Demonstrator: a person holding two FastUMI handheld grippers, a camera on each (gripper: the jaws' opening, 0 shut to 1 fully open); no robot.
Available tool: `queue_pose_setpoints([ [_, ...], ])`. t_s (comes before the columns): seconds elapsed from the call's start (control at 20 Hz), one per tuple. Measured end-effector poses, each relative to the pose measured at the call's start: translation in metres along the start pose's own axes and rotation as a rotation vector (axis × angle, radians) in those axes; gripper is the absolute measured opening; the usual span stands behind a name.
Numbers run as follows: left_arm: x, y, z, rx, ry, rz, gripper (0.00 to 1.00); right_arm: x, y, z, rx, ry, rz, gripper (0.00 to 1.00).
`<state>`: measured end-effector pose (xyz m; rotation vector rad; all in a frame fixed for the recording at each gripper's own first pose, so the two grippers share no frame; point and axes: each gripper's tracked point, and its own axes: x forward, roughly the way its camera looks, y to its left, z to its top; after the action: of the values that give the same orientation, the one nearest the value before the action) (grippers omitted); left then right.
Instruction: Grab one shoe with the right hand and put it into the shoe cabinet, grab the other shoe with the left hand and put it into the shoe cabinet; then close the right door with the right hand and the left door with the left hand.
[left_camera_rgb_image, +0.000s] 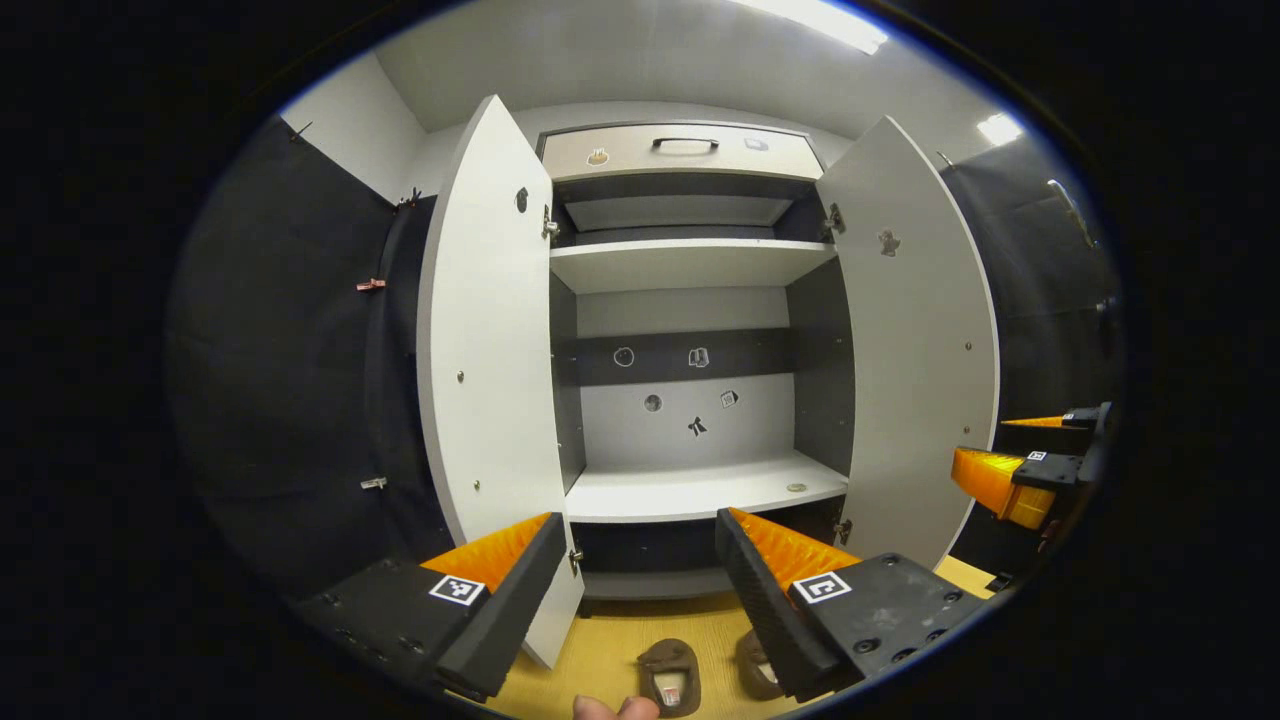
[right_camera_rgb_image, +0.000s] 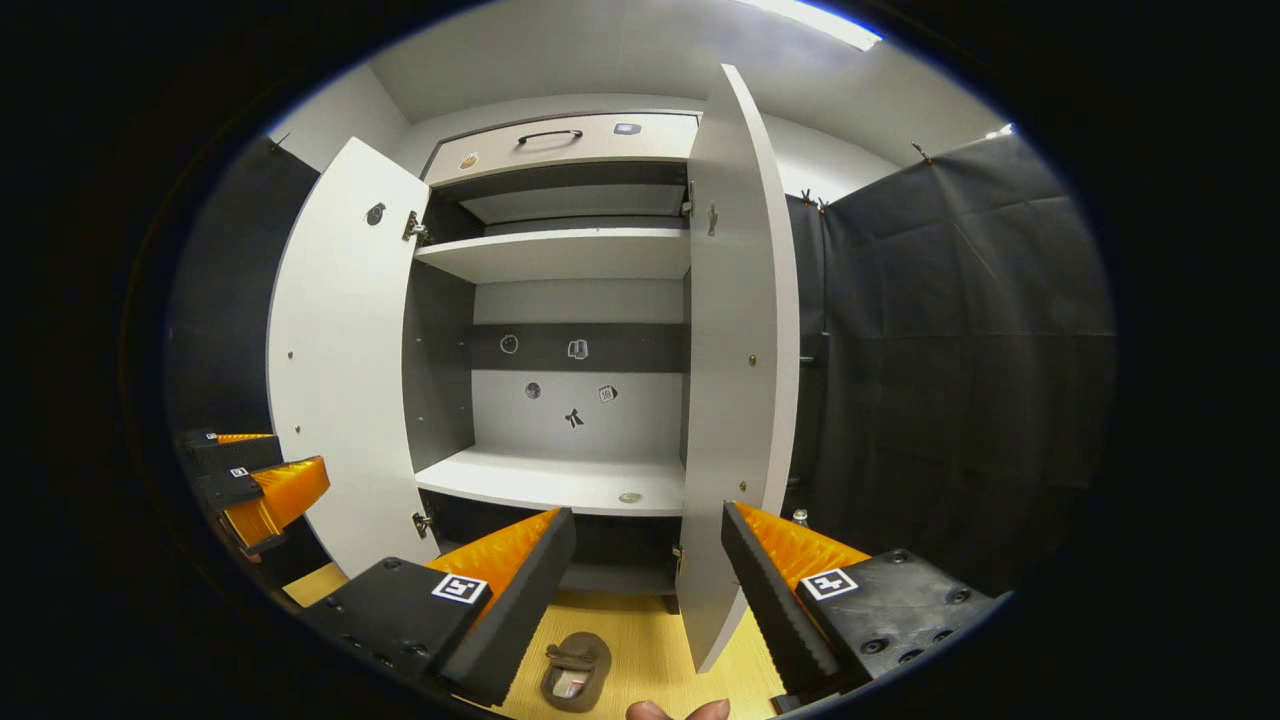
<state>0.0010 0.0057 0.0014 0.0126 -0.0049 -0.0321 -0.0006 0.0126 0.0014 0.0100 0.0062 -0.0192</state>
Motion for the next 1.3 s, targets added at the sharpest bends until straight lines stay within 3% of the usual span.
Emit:
queue_pose_setpoints([
  [0.3, 0.001, 0.004, 0.002, 0.000, -0.011, -0.007, 0.96, 0.004, 0.010, -0.013, 0.010, 0.033, 0.019, 0.98],
  [0.55, 0.004, 0.009, -0.006, 0.002, -0.005, -0.008, 0.96, 0.009, 0.025, -0.051, 0.020, 0.127, 0.042, 0.95],
  [1.3, 0.011, 0.039, -0.047, -0.003, 0.052, 0.028, 0.96, 0.001, 0.090, -0.263, 0.082, 0.582, 0.172, 0.99],
])
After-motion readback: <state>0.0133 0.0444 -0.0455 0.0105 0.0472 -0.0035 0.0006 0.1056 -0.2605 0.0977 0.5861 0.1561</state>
